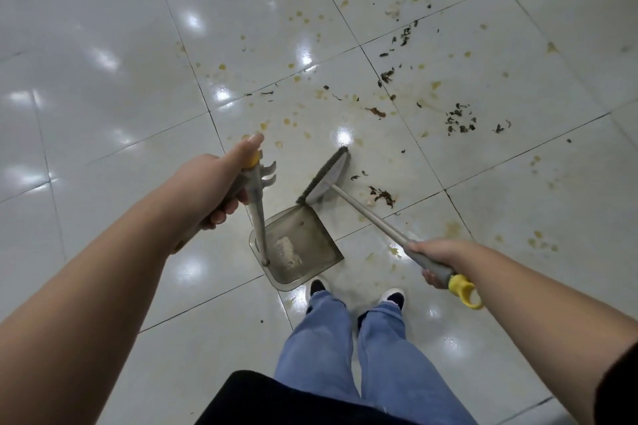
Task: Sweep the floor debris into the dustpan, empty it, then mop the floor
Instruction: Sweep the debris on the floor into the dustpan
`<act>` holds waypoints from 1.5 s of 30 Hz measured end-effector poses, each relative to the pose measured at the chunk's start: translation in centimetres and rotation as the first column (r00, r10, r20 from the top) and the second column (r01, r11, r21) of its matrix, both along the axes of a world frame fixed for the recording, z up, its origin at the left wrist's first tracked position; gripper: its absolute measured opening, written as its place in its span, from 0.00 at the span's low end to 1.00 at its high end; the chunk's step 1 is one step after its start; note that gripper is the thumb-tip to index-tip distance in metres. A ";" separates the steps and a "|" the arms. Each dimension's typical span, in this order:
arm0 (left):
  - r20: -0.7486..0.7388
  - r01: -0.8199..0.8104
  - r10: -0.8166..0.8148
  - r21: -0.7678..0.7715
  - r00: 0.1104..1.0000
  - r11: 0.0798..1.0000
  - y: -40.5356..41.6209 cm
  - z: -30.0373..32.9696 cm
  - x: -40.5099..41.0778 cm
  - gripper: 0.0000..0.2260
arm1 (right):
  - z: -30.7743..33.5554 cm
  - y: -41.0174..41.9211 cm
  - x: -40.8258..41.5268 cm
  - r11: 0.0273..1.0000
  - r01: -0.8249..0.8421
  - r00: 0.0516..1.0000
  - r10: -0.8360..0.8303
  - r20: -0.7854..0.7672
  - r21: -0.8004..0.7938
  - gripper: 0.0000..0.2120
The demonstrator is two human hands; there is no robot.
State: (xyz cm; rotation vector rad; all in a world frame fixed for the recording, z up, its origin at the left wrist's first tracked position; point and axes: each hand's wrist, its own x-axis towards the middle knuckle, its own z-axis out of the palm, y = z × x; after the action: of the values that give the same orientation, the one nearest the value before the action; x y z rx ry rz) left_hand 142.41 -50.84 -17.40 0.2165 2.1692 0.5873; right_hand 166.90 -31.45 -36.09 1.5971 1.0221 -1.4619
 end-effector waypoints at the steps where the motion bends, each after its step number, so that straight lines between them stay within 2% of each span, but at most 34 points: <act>1: 0.004 0.004 -0.004 0.003 1.000 1.000 0.1 0.0 0.3 0.34 | 0.2 0.2 1.6 1.000 0.009 1.000 -0.010 0.028 0.019 0.17; 6: 0.027 0.013 -0.013 0.006 1.000 1.000 1.2 0.1 1.4 0.34 | 2.7 1.0 5.5 0.996 0.025 0.998 -0.030 0.060 0.085 0.15; 13: 0.049 0.010 -0.009 -0.018 0.999 1.000 4.3 0.3 1.9 0.33 | 5.9 1.0 3.4 0.993 -0.039 0.995 0.049 -0.087 0.115 0.09; 17: 0.043 0.003 -0.002 -0.031 0.999 1.000 5.1 0.3 1.7 0.33 | 4.2 -0.5 -0.1 0.997 0.062 0.991 -0.055 -0.120 0.054 0.12; 20: 0.041 0.004 -0.002 -0.035 0.999 0.999 4.7 0.5 1.3 0.33 | 2.8 -1.0 -2.1 0.996 0.084 0.992 -0.084 -0.090 -0.011 0.13; 25: 0.066 0.023 -0.022 -0.010 0.998 1.000 4.3 1.2 -0.2 0.34 | 3.6 -0.4 0.8 0.999 0.049 0.999 -0.049 0.023 0.018 0.14; 31: 0.117 0.106 -0.109 0.035 0.987 0.994 5.5 1.4 -0.7 0.33 | 7.8 0.4 2.3 0.954 -0.217 0.975 0.220 0.011 0.205 0.14; 33: 0.111 0.120 -0.122 0.026 0.986 0.992 6.0 1.2 -0.3 0.33 | 8.9 0.4 2.9 0.939 -0.221 0.975 0.222 0.030 0.264 0.16; 36: 0.115 0.172 -0.171 0.006 0.978 0.985 7.2 1.5 0.1 0.33 | 10.2 0.7 4.1 0.930 -0.145 0.989 0.135 0.053 0.338 0.20; 39: 0.138 0.223 -0.219 -0.012 0.966 0.975 8.9 2.1 0.1 0.33 | 11.3 2.4 4.9 0.877 -0.129 0.992 0.106 0.075 0.463 0.17; 43: 0.134 0.230 -0.222 -0.045 0.966 0.972 11.5 2.8 -0.8 0.33 | 11.6 7.2 4.5 0.739 -0.347 0.937 0.249 0.244 0.577 0.16; 45: 0.136 0.183 -0.177 -0.035 0.975 0.982 12.2 2.8 -1.3 0.33 | 10.5 9.9 3.7 0.741 -0.385 0.922 0.285 0.263 0.551 0.13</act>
State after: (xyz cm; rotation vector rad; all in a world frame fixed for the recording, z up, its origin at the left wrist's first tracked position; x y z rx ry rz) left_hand 141.14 -38.66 -14.59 0.3362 2.0075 0.4347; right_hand 170.64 -21.59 -25.60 1.7836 1.6866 -0.7733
